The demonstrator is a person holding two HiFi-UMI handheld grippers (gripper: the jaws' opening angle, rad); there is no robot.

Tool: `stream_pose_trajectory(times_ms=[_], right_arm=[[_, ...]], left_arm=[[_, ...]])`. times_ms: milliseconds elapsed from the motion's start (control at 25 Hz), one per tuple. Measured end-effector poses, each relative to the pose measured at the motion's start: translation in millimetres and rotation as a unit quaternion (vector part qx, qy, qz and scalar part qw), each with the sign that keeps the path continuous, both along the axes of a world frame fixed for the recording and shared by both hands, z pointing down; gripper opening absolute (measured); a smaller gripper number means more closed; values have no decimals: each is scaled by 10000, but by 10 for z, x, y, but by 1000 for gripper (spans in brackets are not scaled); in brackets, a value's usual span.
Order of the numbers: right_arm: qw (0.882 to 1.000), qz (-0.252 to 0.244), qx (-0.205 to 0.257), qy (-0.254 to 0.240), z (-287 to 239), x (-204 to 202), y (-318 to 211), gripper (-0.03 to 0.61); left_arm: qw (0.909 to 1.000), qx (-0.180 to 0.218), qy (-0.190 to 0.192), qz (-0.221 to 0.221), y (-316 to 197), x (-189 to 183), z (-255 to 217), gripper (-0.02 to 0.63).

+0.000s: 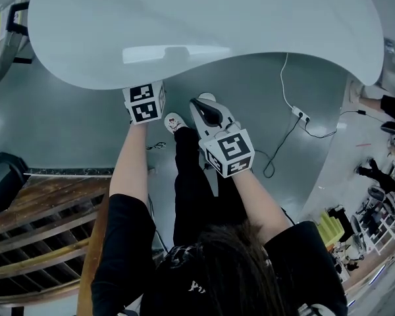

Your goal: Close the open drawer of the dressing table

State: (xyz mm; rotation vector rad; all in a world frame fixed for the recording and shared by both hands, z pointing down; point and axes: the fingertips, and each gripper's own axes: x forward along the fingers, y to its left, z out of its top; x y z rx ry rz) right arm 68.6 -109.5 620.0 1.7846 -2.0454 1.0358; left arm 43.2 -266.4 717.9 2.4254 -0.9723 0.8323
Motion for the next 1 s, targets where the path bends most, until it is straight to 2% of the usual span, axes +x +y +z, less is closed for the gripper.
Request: stream_pose_trajectory(times_ms=[120, 240, 360, 440, 800, 1000], right_arm=[[10000, -29, 0, 23, -18, -5, 37, 26], [10000, -21, -2, 17, -38, 26, 87, 26], [10000, -9, 40, -46, -76, 30, 125, 26], [10000, 3, 69, -39, -108, 39, 169, 26], [9993, 284, 196, -123, -289, 95, 396, 26], [9985, 451, 257, -166, -393, 95, 478, 26]], left_arm=[[10000, 36, -57, -51, 2, -5, -4, 141], [9999, -89, 13, -52, 29, 16, -24, 143], [9994, -238, 131, -192, 58, 0, -50, 197], [9994, -262, 74, -213, 121, -12, -56, 220], [9983, -563, -124, -17, 722, -113, -190, 224], [9977, -672, 18, 94, 1017, -175, -414, 224]])
